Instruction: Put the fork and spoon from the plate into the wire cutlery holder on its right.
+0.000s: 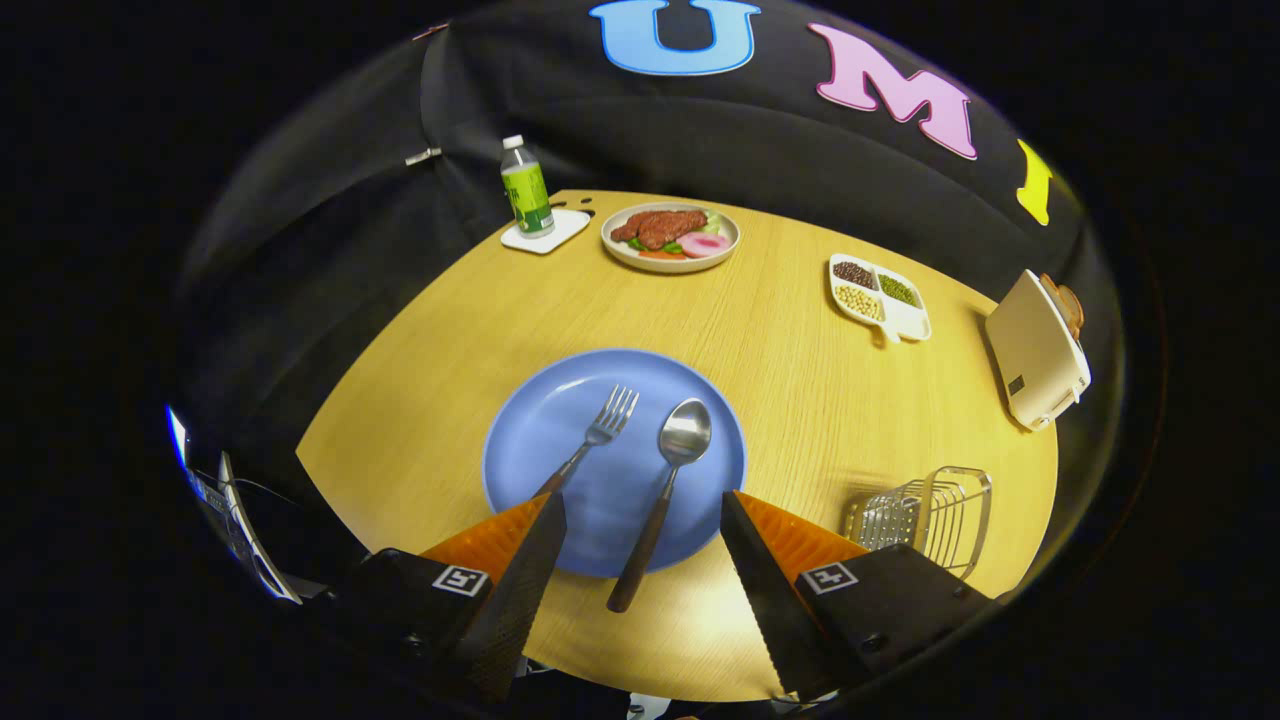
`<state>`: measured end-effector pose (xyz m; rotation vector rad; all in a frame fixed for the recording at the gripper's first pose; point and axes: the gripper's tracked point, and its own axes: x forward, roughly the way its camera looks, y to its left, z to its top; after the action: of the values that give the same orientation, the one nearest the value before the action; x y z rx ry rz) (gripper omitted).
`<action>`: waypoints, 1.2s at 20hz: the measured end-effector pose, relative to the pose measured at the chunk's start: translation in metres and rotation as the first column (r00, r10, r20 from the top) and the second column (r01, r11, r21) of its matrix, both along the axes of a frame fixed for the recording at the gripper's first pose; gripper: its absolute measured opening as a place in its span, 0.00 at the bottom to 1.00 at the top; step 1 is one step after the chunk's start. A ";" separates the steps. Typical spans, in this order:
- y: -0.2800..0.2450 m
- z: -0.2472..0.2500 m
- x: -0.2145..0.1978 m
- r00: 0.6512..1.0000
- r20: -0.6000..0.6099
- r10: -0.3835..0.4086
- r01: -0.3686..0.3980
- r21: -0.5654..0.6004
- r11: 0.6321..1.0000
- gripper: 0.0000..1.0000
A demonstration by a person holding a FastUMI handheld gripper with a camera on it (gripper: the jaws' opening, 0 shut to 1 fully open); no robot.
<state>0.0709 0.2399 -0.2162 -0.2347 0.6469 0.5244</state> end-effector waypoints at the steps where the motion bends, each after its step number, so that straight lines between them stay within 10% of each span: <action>1: 0.001 -0.009 0.004 1.000 -0.014 -0.002 0.002 -0.013 1.000 0.96; 17: 0.002 -0.067 0.028 0.960 -0.243 -0.140 0.123 -0.083 0.989 0.25; 24: 0.014 -0.059 0.015 0.934 -0.358 -0.015 0.042 0.066 0.997 0.07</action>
<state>0.0857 0.2538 -0.2752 -0.0591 0.9821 0.5674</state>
